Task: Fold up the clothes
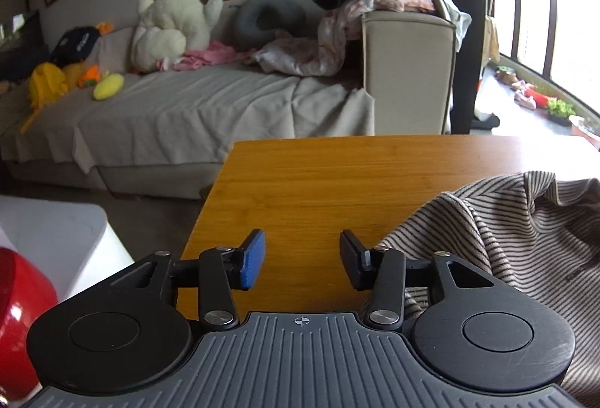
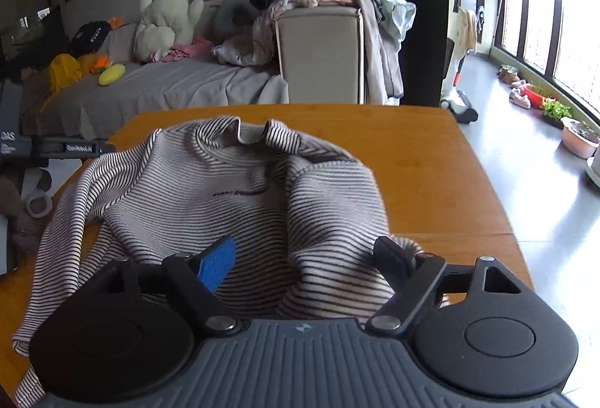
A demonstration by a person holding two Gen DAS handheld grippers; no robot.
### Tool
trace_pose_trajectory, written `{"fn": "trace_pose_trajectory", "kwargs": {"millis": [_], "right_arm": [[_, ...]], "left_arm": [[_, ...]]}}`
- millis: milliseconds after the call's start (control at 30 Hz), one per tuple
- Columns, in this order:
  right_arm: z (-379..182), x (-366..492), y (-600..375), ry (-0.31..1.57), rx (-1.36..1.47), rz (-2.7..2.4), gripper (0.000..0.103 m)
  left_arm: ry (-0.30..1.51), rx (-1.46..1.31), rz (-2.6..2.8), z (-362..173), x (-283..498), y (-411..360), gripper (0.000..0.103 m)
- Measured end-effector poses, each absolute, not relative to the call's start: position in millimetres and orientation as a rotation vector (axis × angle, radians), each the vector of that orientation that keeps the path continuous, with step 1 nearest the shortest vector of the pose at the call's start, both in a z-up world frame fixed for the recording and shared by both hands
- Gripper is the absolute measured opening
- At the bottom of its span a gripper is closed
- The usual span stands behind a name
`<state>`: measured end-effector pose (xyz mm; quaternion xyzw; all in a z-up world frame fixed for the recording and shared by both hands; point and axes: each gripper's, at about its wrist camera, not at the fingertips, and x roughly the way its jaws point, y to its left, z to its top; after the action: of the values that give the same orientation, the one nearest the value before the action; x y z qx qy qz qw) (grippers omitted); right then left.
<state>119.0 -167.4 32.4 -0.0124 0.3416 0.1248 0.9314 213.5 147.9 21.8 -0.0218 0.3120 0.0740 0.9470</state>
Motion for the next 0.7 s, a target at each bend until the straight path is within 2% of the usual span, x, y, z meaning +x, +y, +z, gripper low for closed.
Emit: {"fn": "trace_pose_trajectory", "kwargs": {"millis": [67, 133, 167, 233, 300, 433, 533, 700], "right_arm": [[17.3, 123.3, -149.4, 0.703, -0.102, 0.225, 0.088], [12.6, 125.3, -139.4, 0.688, -0.145, 0.211, 0.083], [13.6, 126.5, -137.8, 0.677, -0.152, 0.209, 0.078], [18.8, 131.7, -140.8, 0.665, -0.148, 0.213, 0.053], [22.0, 138.5, -146.3, 0.672, -0.158, 0.226, 0.046], [29.7, 142.1, -144.7, 0.659, -0.261, 0.270, 0.025], [52.4, 142.7, -145.1, 0.617, -0.332, 0.281, 0.017], [109.2, 165.0, -169.5, 0.449, -0.493, 0.159, 0.013]], "left_arm": [[0.643, -0.152, 0.126, 27.2, 199.3, 159.0, 0.074], [0.632, -0.216, 0.097, 33.3, 183.5, 163.2, 0.078], [0.622, -0.232, 0.080, 36.5, 176.3, 163.0, 0.085], [0.601, -0.241, 0.039, 40.9, 166.1, 154.4, 0.090], [0.584, -0.252, -0.008, 43.8, 157.1, 142.8, 0.090], [0.575, -0.268, -0.116, 36.0, 146.5, 111.9, 0.092], [0.596, -0.257, -0.181, 22.0, 142.9, 92.4, 0.092], [0.617, -0.098, -0.181, 2.4, 143.2, 71.9, 0.092]]}}
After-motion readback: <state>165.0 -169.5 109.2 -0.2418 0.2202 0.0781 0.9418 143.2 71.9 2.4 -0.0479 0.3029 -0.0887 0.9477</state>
